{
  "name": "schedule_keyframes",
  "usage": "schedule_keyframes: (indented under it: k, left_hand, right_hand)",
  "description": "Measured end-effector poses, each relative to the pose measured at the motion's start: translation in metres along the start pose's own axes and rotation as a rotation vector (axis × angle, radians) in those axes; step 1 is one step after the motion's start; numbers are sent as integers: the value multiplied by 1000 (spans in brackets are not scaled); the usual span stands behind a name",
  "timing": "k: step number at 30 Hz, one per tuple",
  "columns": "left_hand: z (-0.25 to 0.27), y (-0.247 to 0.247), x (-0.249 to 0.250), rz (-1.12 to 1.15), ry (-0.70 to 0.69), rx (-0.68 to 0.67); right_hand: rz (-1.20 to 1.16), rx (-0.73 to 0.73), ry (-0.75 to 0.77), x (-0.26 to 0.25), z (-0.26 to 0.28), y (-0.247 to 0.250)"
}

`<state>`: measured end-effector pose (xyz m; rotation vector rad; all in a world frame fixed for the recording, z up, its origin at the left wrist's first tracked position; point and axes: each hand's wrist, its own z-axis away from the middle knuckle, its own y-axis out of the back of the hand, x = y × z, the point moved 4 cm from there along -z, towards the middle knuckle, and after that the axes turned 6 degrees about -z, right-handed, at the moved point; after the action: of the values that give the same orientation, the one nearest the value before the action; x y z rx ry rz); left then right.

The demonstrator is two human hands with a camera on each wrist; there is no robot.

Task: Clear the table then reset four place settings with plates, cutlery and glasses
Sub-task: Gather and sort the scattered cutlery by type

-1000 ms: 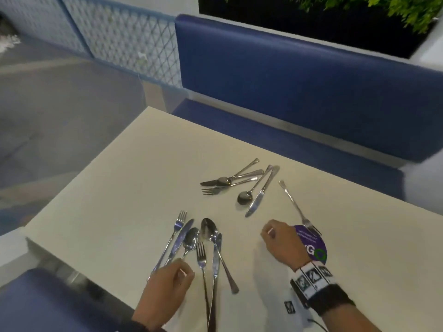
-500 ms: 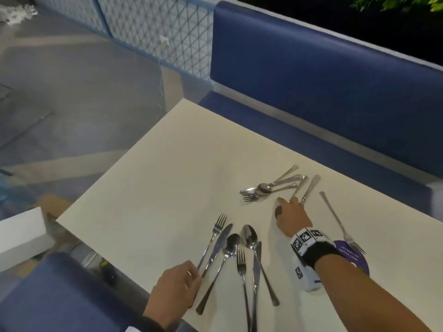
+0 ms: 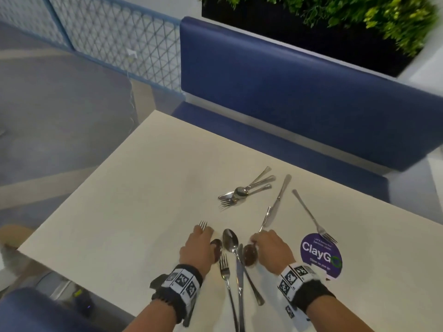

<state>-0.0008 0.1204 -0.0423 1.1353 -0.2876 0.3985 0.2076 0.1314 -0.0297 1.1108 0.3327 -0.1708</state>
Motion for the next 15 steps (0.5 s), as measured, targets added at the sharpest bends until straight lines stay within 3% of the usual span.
schedule_keyframes:
  k: [8, 15]
  left_hand:
    - [-14, 3, -3, 10, -31, -50]
    - [-1, 71, 0, 149, -238, -76]
  right_hand:
    - [66, -50, 106, 24, 37, -18]
    - [84, -26, 129, 50, 48, -5]
